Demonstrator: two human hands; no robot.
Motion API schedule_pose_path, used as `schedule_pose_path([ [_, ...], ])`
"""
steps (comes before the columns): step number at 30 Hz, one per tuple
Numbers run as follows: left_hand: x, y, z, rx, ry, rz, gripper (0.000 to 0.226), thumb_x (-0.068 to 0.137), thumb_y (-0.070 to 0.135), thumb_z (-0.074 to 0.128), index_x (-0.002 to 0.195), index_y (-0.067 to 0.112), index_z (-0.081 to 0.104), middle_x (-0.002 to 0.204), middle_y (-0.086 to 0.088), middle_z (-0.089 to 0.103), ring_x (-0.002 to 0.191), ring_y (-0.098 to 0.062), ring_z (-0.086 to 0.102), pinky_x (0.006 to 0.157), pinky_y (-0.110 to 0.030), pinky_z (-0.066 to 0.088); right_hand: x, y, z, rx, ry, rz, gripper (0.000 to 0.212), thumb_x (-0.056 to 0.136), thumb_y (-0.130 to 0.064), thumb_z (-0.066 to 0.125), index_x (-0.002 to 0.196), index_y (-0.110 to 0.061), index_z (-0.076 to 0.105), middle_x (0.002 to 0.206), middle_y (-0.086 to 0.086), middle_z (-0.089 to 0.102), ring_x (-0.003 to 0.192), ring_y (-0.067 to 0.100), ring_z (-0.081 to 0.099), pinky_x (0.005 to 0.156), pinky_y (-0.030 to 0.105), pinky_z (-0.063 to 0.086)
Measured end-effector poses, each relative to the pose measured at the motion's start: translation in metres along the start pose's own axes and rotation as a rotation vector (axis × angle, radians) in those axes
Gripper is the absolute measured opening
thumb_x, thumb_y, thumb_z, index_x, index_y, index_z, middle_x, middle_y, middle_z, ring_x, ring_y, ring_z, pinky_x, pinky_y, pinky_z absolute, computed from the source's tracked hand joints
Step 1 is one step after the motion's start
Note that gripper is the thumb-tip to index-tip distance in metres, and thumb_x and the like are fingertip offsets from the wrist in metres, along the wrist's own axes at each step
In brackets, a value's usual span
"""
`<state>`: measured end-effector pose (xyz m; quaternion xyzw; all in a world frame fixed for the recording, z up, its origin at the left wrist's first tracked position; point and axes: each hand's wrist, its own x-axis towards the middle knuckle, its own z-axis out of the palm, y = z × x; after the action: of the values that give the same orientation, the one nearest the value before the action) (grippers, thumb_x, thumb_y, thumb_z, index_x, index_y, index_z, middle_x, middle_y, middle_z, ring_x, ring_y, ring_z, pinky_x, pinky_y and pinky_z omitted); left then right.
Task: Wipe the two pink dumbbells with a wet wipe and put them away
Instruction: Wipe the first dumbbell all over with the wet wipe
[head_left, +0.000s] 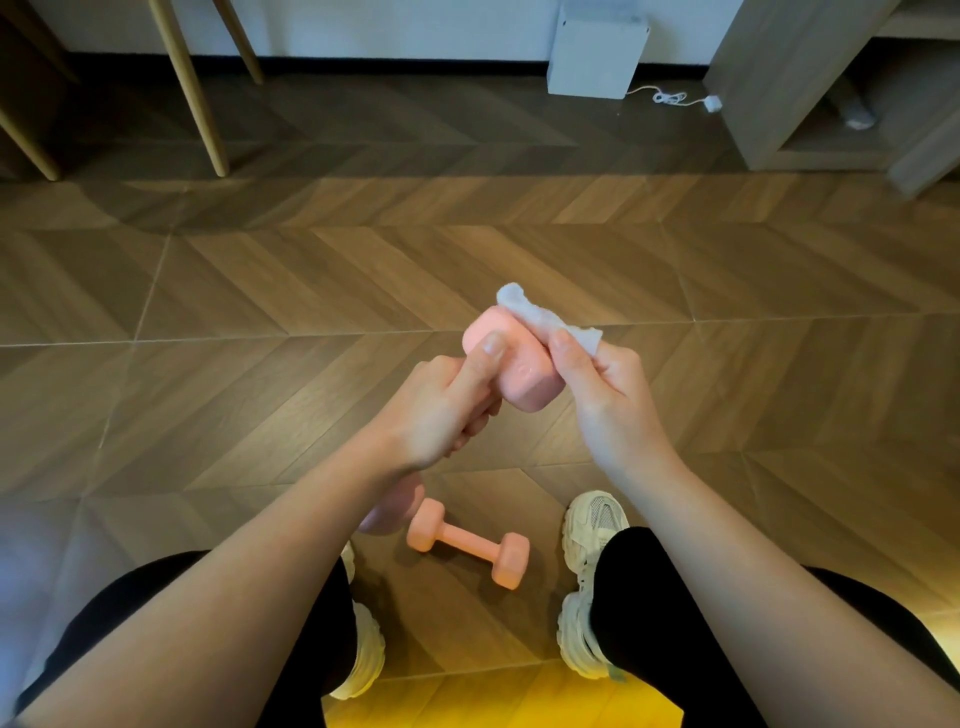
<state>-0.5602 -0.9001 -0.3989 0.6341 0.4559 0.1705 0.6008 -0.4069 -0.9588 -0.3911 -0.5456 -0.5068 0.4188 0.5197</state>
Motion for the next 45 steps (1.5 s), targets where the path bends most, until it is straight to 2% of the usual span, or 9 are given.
schedule_pose_path([
  [6, 0.004, 0.000, 0.000, -0.063, 0.017, -0.030, 0.080, 0.069, 0.089, 0.026, 0.062, 0.013, 0.049, 0.052, 0.001, 0.043, 0.046, -0.016, 0.035, 0.045, -0.025, 0.030, -0.002, 0.000, 0.003, -0.058, -0.003, -0.011, 0.041, 0.102, -0.021, 0.039, 0.129, 0.000, 0.061, 0.122, 0.011, 0.069, 0.122, 0.023, 0.060, 0.101, 0.018, 0.039],
  [10, 0.005, 0.000, -0.002, -0.082, 0.037, -0.037, 0.094, 0.071, 0.090, 0.022, 0.067, -0.001, 0.047, 0.054, 0.000, 0.042, 0.047, -0.015, 0.034, 0.044, -0.024, 0.029, -0.004, 0.001, 0.002, -0.127, -0.023, -0.057, 0.041, 0.104, -0.019, 0.037, 0.137, -0.004, 0.055, 0.133, -0.006, 0.062, 0.132, 0.009, 0.052, 0.118, 0.043, 0.030],
  [13, 0.008, -0.001, -0.004, -0.073, 0.074, -0.026, 0.091, 0.069, 0.092, 0.022, 0.068, 0.005, 0.051, 0.055, -0.001, 0.044, 0.048, -0.016, 0.036, 0.046, -0.027, 0.030, -0.004, 0.002, 0.003, -0.124, -0.021, -0.031, 0.044, 0.104, -0.027, 0.037, 0.140, -0.009, 0.054, 0.122, 0.021, 0.067, 0.122, 0.029, 0.058, 0.115, 0.053, 0.033],
  [18, 0.010, -0.003, -0.007, -0.122, 0.083, -0.006, 0.108, 0.067, 0.094, 0.024, 0.083, -0.008, 0.057, 0.057, -0.002, 0.044, 0.050, -0.017, 0.036, 0.051, -0.030, 0.029, -0.007, 0.000, 0.003, -0.161, -0.019, -0.077, 0.042, 0.105, -0.022, 0.036, 0.138, -0.006, 0.056, 0.135, 0.016, 0.061, 0.135, 0.027, 0.050, 0.120, 0.046, 0.026],
  [24, 0.007, 0.001, -0.010, -0.182, 0.111, -0.012, 0.080, 0.065, 0.092, 0.022, 0.055, 0.017, 0.046, 0.055, -0.003, 0.042, 0.048, -0.014, 0.034, 0.051, -0.029, 0.028, -0.007, 0.004, -0.002, -0.210, 0.025, -0.077, 0.047, 0.104, -0.032, 0.035, 0.141, -0.010, 0.053, 0.101, 0.049, 0.053, 0.100, 0.057, 0.054, 0.119, 0.040, 0.029],
  [29, 0.002, 0.002, -0.012, -0.186, 0.039, 0.072, 0.112, 0.062, 0.098, 0.032, 0.077, -0.011, 0.049, 0.057, -0.007, 0.040, 0.051, -0.016, 0.032, 0.051, -0.031, 0.025, 0.000, -0.003, -0.004, -0.114, 0.010, -0.075, 0.036, 0.107, -0.013, 0.034, 0.134, -0.014, 0.058, 0.139, -0.006, 0.059, 0.136, 0.011, 0.048, 0.117, 0.039, 0.033],
  [33, -0.006, 0.000, -0.008, -0.173, -0.029, 0.125, 0.084, 0.075, 0.080, 0.038, 0.063, -0.003, 0.036, 0.055, -0.006, 0.026, 0.052, -0.013, 0.025, 0.054, -0.036, 0.017, 0.002, -0.005, -0.004, -0.044, -0.004, 0.037, 0.031, 0.106, -0.018, 0.039, 0.120, -0.022, 0.067, 0.114, -0.025, 0.067, 0.116, -0.007, 0.057, 0.096, 0.014, 0.041],
  [37, -0.003, 0.001, -0.006, -0.010, -0.069, 0.091, 0.073, 0.078, 0.078, 0.032, 0.051, 0.011, 0.036, 0.044, 0.007, 0.034, 0.045, -0.015, 0.028, 0.049, -0.028, 0.025, -0.001, -0.005, 0.000, -0.050, -0.072, -0.012, 0.037, 0.104, -0.017, 0.038, 0.131, -0.006, 0.061, 0.136, -0.007, 0.060, 0.136, 0.006, 0.047, 0.115, 0.031, 0.032],
  [45, 0.005, 0.002, -0.008, -0.167, 0.066, -0.053, 0.076, 0.065, 0.090, 0.026, 0.059, 0.018, 0.050, 0.058, -0.002, 0.041, 0.051, -0.015, 0.032, 0.053, -0.032, 0.025, -0.006, 0.006, -0.007, -0.107, -0.035, -0.049, 0.046, 0.103, -0.029, 0.038, 0.137, -0.002, 0.056, 0.107, 0.045, 0.056, 0.110, 0.051, 0.054, 0.118, 0.044, 0.031],
])
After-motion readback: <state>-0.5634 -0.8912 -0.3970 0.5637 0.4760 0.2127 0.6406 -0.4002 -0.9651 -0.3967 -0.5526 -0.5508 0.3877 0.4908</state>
